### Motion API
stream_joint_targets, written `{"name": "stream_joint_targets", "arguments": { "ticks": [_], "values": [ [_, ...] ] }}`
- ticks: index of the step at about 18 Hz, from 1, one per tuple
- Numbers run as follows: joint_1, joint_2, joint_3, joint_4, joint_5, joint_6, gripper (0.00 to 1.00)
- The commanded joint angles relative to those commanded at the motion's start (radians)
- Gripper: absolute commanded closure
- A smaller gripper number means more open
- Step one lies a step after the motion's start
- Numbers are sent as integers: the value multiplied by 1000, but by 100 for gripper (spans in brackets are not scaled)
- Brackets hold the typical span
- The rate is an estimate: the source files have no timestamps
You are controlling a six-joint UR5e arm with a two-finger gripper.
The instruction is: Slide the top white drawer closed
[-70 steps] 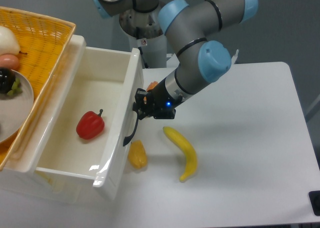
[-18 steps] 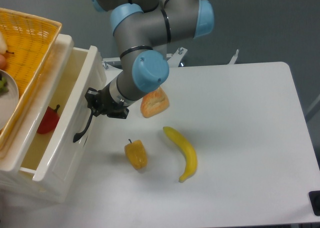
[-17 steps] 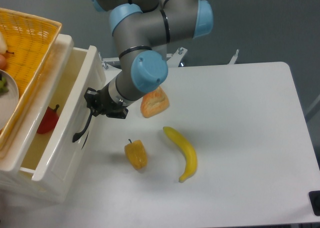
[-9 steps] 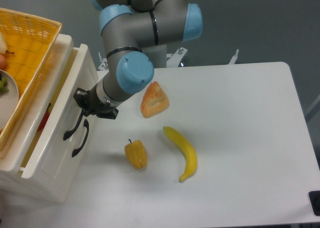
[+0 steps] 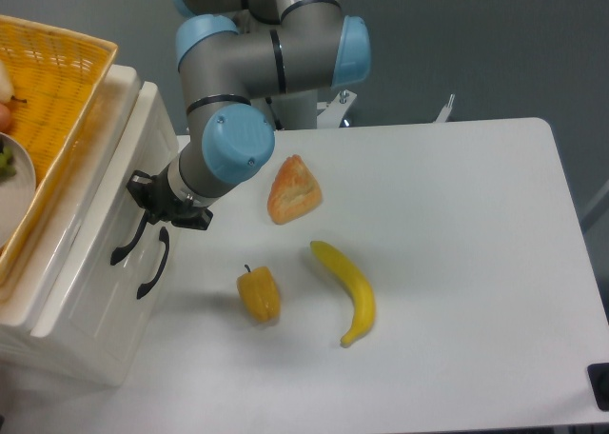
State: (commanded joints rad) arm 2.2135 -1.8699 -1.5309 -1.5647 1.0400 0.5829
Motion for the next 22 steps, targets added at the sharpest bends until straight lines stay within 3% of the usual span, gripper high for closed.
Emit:
{"name": "stream_joint_targets", "arguments": {
  "ticks": [6, 10, 13, 19, 20, 21, 22],
  "values": [
    [-2, -3, 0, 15, 2, 2, 100],
    [29, -17, 2, 23, 50, 18, 85],
    [90, -21, 5, 92, 104, 63, 69],
    [228, -18, 46, 113, 107, 184, 58],
    [253, -18, 55, 114, 115, 233, 49],
    [276, -20, 61, 117, 135, 286, 28],
    [293, -20, 67, 124, 171, 342, 1]
  ]
}}
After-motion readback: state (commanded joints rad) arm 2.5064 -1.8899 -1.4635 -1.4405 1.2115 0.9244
